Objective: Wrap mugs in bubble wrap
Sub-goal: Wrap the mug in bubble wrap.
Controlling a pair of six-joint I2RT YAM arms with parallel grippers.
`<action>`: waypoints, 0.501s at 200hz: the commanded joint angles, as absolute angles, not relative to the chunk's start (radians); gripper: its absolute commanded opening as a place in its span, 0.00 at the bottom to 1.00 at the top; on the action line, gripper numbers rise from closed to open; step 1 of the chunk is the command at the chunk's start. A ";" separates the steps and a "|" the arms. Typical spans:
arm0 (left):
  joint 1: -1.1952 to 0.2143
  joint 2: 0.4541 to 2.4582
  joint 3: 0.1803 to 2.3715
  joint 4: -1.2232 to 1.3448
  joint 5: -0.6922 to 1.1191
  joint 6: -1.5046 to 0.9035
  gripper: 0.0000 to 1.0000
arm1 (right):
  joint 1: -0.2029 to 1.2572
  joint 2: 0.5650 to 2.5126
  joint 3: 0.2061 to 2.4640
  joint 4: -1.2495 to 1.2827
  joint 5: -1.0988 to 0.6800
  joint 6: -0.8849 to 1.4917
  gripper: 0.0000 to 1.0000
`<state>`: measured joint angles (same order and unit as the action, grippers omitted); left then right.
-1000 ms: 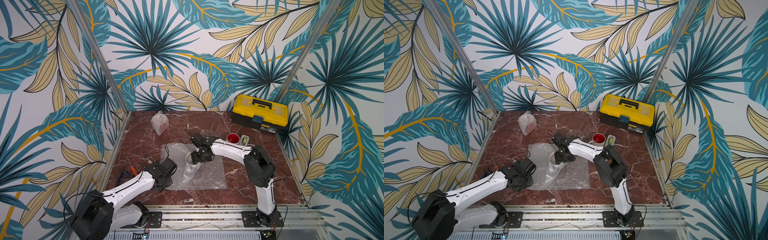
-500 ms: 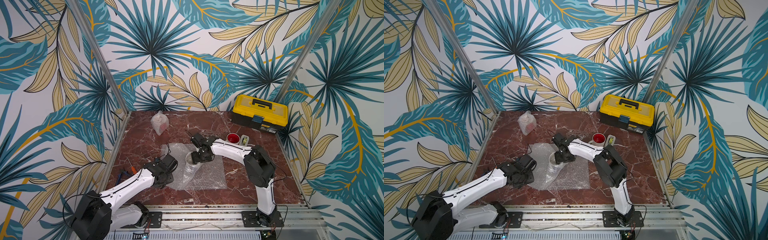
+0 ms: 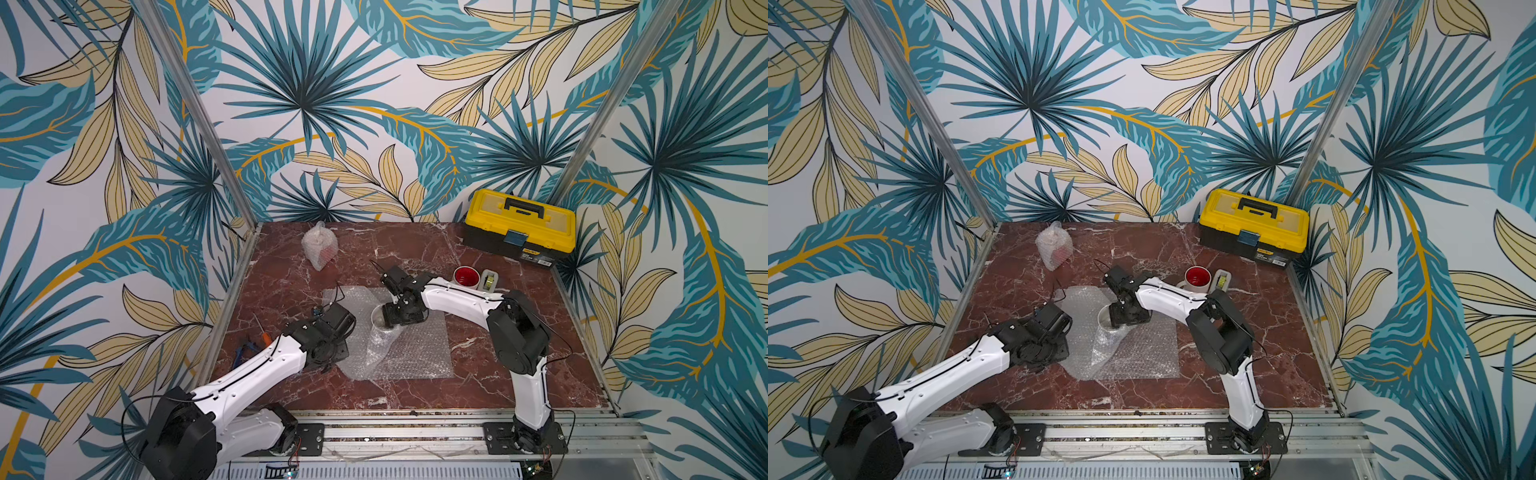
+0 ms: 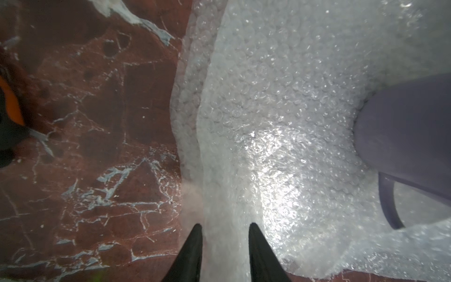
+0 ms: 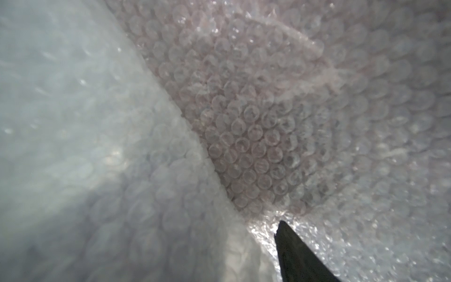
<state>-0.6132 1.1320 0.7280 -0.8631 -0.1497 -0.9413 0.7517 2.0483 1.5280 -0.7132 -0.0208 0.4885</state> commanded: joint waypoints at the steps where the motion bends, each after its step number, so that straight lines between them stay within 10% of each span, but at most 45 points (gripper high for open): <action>1: -0.607 1.100 0.755 -0.827 -0.136 -0.914 0.33 | 0.758 2.101 1.519 -0.775 -0.015 0.474 0.70; 100: -0.607 1.155 0.722 -0.788 -0.119 -0.923 0.19 | 0.758 2.102 1.515 -0.773 -0.015 0.472 0.70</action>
